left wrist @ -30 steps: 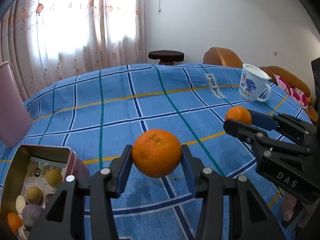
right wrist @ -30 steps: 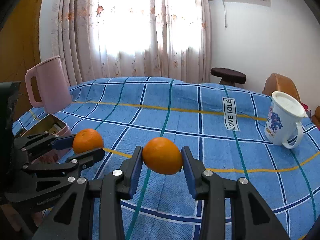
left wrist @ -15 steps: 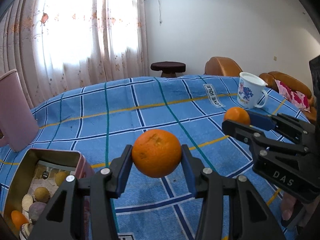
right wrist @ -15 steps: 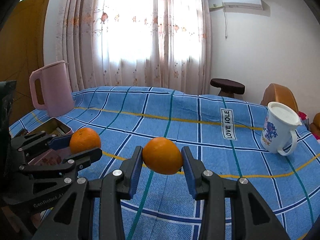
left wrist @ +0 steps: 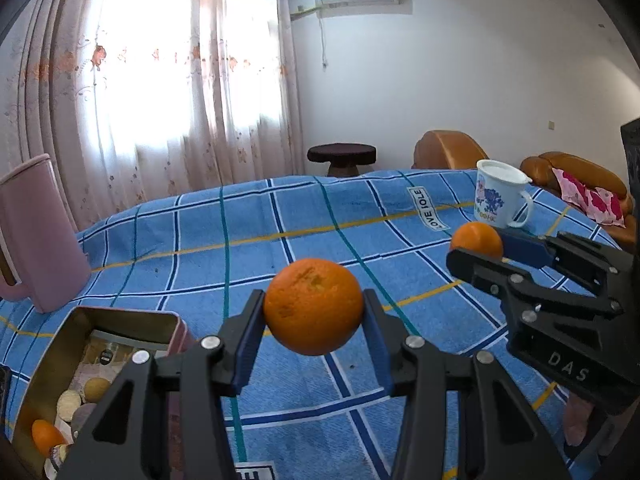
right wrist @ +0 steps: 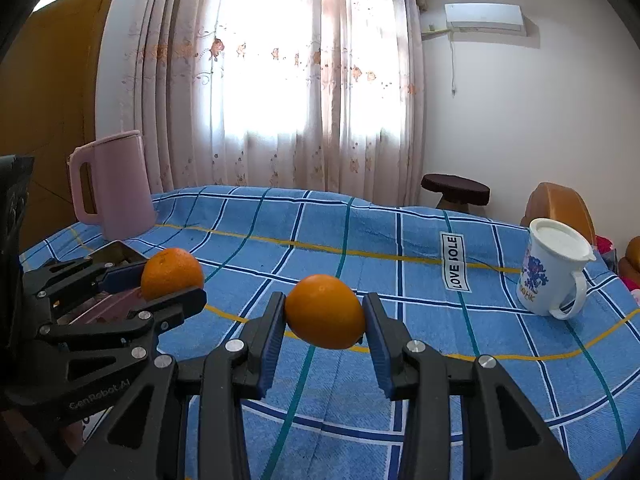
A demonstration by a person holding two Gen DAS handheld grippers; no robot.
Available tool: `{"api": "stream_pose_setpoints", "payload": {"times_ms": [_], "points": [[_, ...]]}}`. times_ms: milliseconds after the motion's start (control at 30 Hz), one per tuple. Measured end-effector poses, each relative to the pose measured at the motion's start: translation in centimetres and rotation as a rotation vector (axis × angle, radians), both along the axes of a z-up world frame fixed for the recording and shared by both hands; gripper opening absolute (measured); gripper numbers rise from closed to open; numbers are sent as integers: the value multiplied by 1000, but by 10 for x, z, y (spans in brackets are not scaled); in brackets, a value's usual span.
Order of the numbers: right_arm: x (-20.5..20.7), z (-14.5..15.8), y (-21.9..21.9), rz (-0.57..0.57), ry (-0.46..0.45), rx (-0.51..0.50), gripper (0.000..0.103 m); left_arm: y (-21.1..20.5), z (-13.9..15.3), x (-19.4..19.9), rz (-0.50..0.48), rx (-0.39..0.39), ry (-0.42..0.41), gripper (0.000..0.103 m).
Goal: Organize fruits
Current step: 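Carry the orange with the left gripper while the right gripper carries its orange over the tin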
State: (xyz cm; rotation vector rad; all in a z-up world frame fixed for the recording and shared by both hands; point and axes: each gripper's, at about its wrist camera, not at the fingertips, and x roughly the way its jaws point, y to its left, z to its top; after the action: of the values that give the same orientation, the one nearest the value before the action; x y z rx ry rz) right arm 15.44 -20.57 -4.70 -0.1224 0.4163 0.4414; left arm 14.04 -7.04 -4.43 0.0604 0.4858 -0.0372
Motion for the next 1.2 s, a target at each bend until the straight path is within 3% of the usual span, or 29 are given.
{"api": "stream_pose_setpoints", "payload": {"times_ms": [767,1200], "points": [[-29,5,-7,7,-106,46,41,-1,8,-24,18,26,-114,49],[-42,6,-7,16,-125,57,41,0,9,-32,16,26,-125,49]]}}
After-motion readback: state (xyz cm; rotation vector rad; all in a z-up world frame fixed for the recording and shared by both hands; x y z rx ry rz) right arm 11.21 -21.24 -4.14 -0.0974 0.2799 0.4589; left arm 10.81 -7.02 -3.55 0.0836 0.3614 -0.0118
